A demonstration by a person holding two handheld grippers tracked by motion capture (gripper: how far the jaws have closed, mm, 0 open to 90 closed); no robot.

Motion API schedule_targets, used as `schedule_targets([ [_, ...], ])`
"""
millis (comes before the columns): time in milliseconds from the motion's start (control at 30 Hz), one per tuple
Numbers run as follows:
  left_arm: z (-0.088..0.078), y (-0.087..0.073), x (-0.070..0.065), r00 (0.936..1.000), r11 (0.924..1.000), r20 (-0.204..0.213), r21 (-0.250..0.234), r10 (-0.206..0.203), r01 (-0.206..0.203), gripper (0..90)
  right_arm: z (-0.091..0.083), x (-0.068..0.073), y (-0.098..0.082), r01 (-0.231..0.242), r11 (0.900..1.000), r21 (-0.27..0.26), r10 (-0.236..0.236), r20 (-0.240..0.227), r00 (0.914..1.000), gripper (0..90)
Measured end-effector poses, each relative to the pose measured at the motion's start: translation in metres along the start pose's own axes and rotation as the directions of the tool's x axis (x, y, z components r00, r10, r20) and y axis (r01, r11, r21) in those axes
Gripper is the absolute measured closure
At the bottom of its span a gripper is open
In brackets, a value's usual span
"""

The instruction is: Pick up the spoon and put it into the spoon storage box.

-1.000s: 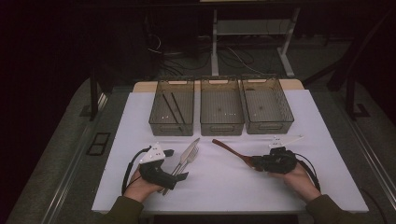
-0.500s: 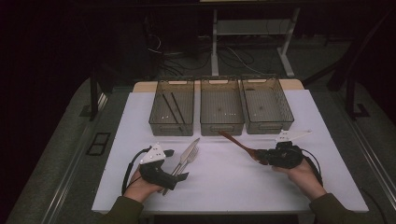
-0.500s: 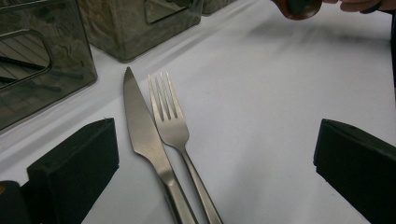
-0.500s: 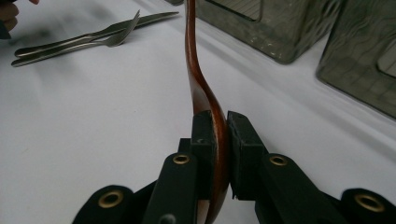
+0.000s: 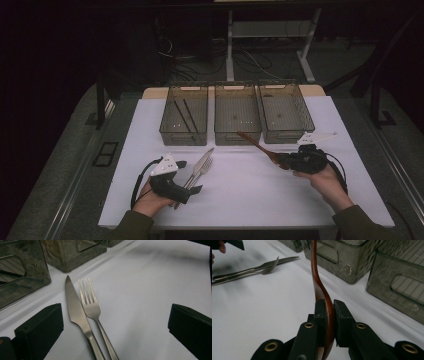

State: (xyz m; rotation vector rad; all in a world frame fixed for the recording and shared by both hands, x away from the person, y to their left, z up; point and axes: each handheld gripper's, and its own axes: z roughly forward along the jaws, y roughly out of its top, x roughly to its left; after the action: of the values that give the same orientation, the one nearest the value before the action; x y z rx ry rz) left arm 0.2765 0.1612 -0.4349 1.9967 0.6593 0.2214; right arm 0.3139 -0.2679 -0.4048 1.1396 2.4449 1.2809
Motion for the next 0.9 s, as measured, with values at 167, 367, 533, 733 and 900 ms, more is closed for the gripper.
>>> schedule_targets([
  [167, 0.0, 0.0, 0.0, 1.0, 1.0, 0.0, 0.002, -0.001, 0.001, 0.0, -0.002, -0.003, 0.007, 0.001, 1.0, -0.017, -0.001, 0.013, 0.9999, 80.6],
  [367, 0.0, 0.0, 0.0, 1.0, 1.0, 0.001, 0.001, -0.001, 0.001, 0.0, 0.0, -0.004, 0.014, -0.001, 1.0, -0.02, 0.002, 0.021, 0.9998, 80.6],
  [533, 0.0, 0.0, 0.0, 1.0, 1.0, 0.001, 0.002, 0.001, -0.001, 0.0, 0.002, -0.003, 0.023, 0.005, 0.999, -0.034, -0.004, 0.028, 0.9996, 80.6],
  [733, 0.0, 0.0, 0.0, 1.0, 1.0, 0.002, 0.003, 0.002, -0.002, 0.0, 0.008, -0.002, 0.031, 0.017, 0.999, -0.038, -0.016, 0.039, 0.9991, 80.6],
  [900, 0.0, 0.0, 0.0, 1.0, 1.0, 0.003, 0.005, 0.004, -0.004, 0.0, 0.012, -0.002, 0.039, 0.024, 0.999, -0.044, -0.022, 0.053, 0.9984, 80.6],
])
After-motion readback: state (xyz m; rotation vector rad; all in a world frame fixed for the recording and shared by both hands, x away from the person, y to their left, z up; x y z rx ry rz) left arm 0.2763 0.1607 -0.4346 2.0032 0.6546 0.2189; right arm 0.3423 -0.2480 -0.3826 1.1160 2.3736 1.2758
